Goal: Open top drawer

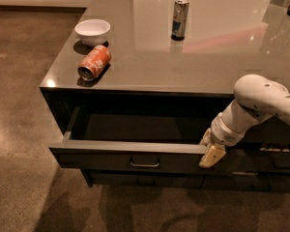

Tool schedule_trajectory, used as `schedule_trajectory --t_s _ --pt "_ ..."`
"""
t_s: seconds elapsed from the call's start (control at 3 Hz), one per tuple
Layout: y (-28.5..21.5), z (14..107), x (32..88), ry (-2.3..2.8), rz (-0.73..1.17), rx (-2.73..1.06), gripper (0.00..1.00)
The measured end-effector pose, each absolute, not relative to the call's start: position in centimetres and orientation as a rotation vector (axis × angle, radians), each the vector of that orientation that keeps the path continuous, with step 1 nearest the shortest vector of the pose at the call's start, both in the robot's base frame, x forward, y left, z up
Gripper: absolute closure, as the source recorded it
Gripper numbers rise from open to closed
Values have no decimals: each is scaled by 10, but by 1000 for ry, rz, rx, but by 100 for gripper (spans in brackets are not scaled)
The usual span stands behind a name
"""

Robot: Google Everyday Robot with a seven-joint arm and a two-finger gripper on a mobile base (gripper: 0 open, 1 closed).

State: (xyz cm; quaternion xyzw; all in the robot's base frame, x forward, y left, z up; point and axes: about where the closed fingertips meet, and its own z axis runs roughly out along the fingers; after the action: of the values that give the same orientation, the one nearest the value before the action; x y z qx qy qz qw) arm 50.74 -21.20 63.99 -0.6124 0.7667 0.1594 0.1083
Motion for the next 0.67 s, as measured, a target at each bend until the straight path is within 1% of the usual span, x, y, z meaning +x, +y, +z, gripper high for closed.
schedule_trajectory --t_s 0.67 --pt "-210 637 506 2256 477 -1807 7"
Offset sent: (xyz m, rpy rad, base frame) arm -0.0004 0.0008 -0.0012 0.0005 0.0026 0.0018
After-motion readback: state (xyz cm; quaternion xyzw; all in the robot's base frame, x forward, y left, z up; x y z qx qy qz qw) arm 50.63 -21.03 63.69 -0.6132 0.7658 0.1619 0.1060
